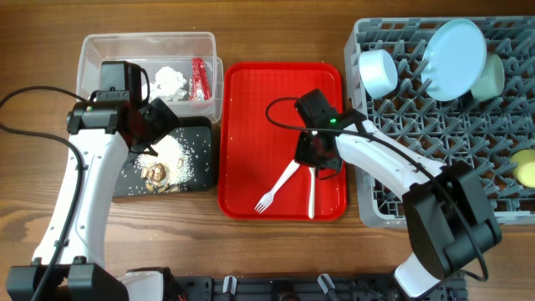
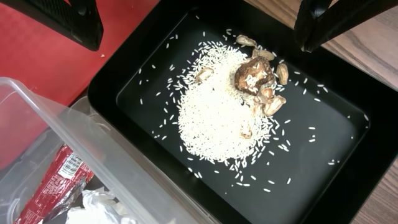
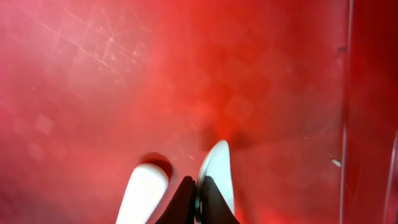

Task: Sort waste into correct bins and load items into the dishwasher rack
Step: 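Grasp the white spoon on the red tray with right gripper, then insert the white spoon upright into the rack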

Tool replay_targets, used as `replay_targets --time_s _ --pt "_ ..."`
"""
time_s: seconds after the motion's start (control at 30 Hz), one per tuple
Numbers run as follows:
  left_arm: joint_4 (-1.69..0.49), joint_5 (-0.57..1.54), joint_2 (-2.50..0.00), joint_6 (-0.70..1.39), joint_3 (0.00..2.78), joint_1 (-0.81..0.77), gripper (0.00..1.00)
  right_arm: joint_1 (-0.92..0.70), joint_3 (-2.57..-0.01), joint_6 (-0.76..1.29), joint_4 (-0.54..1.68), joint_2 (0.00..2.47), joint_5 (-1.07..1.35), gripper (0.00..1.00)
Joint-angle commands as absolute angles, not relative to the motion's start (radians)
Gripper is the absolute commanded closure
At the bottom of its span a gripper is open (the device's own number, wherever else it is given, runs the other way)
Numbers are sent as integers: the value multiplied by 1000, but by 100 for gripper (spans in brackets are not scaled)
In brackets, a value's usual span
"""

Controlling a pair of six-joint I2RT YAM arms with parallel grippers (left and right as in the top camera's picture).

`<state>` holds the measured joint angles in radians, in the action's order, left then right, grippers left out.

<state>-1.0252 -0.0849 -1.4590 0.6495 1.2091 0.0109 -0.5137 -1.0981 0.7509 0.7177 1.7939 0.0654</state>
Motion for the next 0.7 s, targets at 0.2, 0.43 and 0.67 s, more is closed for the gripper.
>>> replay_targets --time_s 0.2,0.43,0.67 --pt "-1026 -95 -1453 662 1212 18 0 -511 -1093 637 735 1788 61 96" --pt "-1027 -95 -1453 662 1212 18 0 -435 -1266 360 886 1599 60 96" --pt "-1027 -95 -1453 662 1212 18 0 -225 -1384 126 971 1528 49 96"
